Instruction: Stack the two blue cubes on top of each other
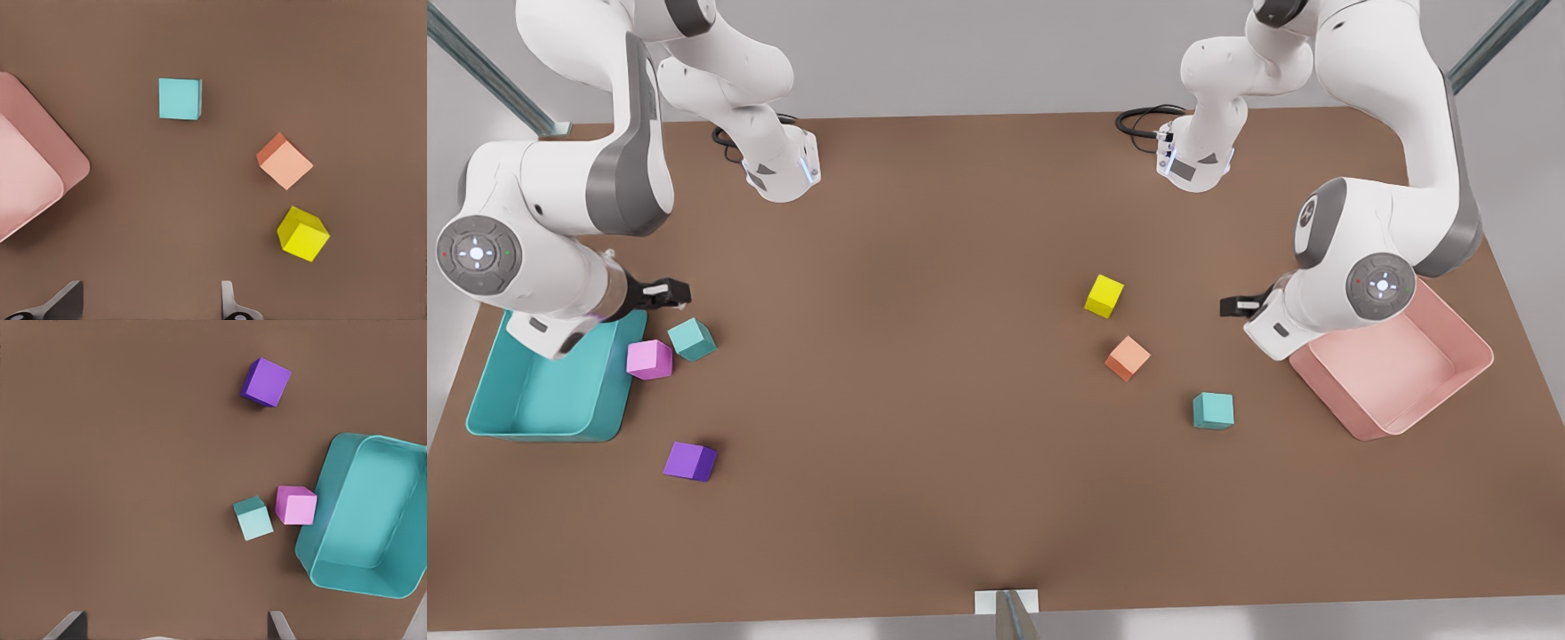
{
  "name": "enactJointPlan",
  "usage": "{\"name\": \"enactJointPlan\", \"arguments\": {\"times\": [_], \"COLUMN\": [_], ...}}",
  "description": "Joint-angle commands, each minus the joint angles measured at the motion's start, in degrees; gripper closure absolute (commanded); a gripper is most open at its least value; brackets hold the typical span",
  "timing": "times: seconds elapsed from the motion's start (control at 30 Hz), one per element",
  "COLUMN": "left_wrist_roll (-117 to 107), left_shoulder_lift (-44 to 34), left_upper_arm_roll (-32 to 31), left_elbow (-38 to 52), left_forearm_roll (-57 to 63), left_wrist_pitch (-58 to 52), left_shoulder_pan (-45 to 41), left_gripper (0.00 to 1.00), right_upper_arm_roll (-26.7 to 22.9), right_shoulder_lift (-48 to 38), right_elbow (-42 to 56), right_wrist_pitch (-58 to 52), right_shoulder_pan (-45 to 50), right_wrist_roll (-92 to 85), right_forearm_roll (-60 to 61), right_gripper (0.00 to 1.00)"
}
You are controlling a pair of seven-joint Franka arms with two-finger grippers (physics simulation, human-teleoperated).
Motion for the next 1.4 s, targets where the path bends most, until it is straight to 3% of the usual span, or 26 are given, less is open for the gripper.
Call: {"name": "enactJointPlan", "arguments": {"times": [0.0,0.1,0.3,0.43,0.63,0.87,1.13,1.37], "left_wrist_roll": [-5.09,-5.09,-5.18,-5.18,-5.18,-5.18,-5.18,-5.18], "left_shoulder_lift": [-0.05,0.13,1.18,1.18,1.18,1.18,1.18,1.18], "left_upper_arm_roll": [-0.06,-0.59,-0.86,-0.86,-0.86,-0.86,-0.86,-0.94], "left_elbow": [0.11,0.11,0.02,0.02,0.02,0.02,0.02,-0.07], "left_forearm_roll": [-1.18,-1.45,-1.45,-1.54,-1.54,-1.54,-1.54,-1.54], "left_wrist_pitch": [2.75,2.57,2.57,2.57,2.57,2.57,2.57,2.57], "left_shoulder_pan": [-0.22,2.06,1.89,1.89,1.71,1.71,1.54,1.54], "left_gripper": [0.00,0.00,0.00,0.00,0.00,0.00,0.00,0.00], "right_upper_arm_roll": [-0.02,0.33,-0.02,0.07,-0.02,-0.02,0.07,-0.02], "right_shoulder_lift": [-0.06,0.90,-4.45,-4.81,-3.93,-4.20,-4.72,-2.35], "right_elbow": [-0.17,-4.11,-30.39,-38.92,-41.03,-50.18,-54.05,-53.78], "right_wrist_pitch": [3.69,0.70,23.54,33.13,37.08,53.78,53.34,53.70], "right_shoulder_pan": [0.03,0.64,-2.61,-4.10,-6.56,-9.11,-11.66,-12.98], "right_wrist_roll": [-4.94,-20.49,-47.30,-68.56,-91.42,-106.80,-131.50,-140.38], "right_forearm_roll": [-0.04,-3.12,-5.23,-2.59,-1.45,-1.54,-0.83,-0.48], "right_gripper": [0.00,0.00,0.00,0.00,0.00,0.00,0.00,0.00]}}
